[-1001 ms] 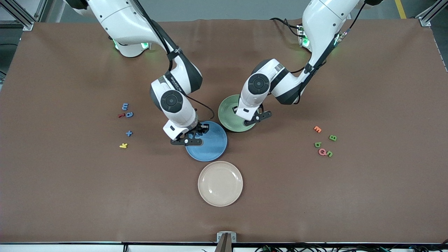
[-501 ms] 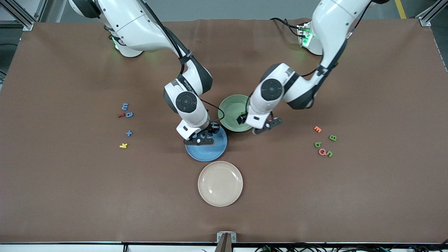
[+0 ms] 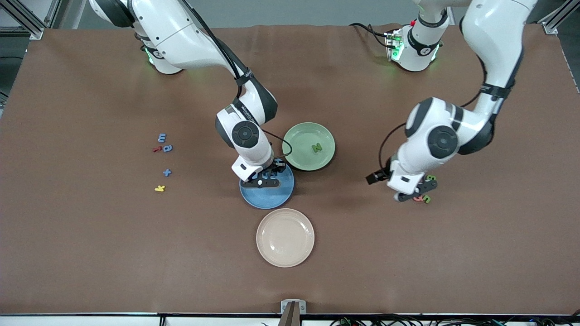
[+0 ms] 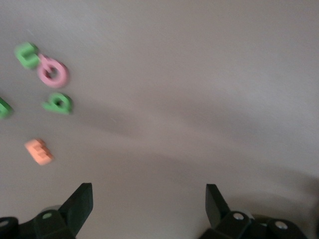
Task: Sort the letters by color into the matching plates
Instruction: 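Return both grippers to their letter clusters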
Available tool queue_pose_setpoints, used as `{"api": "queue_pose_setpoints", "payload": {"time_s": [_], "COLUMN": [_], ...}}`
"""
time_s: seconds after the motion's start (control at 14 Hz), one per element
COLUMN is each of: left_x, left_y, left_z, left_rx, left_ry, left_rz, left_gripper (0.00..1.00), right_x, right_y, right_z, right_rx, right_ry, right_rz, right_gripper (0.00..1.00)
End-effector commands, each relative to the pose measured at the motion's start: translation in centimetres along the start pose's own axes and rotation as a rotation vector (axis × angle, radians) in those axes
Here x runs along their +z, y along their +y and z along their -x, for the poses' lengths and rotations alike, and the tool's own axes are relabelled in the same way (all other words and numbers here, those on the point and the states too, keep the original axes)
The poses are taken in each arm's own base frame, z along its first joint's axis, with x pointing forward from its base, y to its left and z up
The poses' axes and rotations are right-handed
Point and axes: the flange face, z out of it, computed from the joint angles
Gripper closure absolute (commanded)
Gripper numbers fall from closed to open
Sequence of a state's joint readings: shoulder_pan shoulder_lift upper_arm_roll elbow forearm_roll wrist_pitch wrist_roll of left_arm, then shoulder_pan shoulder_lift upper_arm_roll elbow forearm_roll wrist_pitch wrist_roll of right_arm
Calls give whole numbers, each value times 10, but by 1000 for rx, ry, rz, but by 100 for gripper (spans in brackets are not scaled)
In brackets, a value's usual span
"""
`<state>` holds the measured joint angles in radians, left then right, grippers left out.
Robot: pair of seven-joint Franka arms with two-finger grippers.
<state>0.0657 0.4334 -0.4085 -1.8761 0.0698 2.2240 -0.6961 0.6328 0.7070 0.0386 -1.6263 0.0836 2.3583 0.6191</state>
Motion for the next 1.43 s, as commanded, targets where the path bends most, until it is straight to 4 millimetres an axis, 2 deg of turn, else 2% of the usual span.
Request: {"api": "queue_pose_setpoints", "payload": {"time_s": [0.0,0.14,0.21,0.29,0.36,0.43,0.57,0.86,1.07,1.29,1.36], "left_x": [1,4,4,9,14,14,19,27,32,43,46], "left_y": [-29,-37,-36,-37,-36,-35,-32,-28,-34,-39,-39], "left_z": [-16,-21,-22,-23,-24,-25,-24,-25,-31,-36,-36], "left_rx": [98,122,124,129,145,154,167,169,213,210,210], "left_ry": [-7,-12,-11,-12,-9,4,3,-4,35,37,32], "left_rz": [-10,-10,-9,-16,-30,-46,-57,-53,-100,-92,-91], "left_gripper": [1,1,1,1,1,1,1,1,5,7,9], "right_x": [-40,-98,-121,-143,-155,-160,-158,-142,-113,-75,-64], "right_y": [11,50,71,101,131,152,197,267,322,360,365], "right_z": [-3,-20,-26,-35,-39,-38,-39,-34,-29,-15,-8], "right_rx": [12,47,23,2,7,25,39,4,-25,-37,-41], "right_ry": [-45,-78,-105,-127,-139,-143,-146,-153,-119,-45,-27], "right_rz": [37,61,71,73,73,74,126,136,111,92,90], "right_gripper": [0,0,0,0,0,0,0,0,0,0,0]}}
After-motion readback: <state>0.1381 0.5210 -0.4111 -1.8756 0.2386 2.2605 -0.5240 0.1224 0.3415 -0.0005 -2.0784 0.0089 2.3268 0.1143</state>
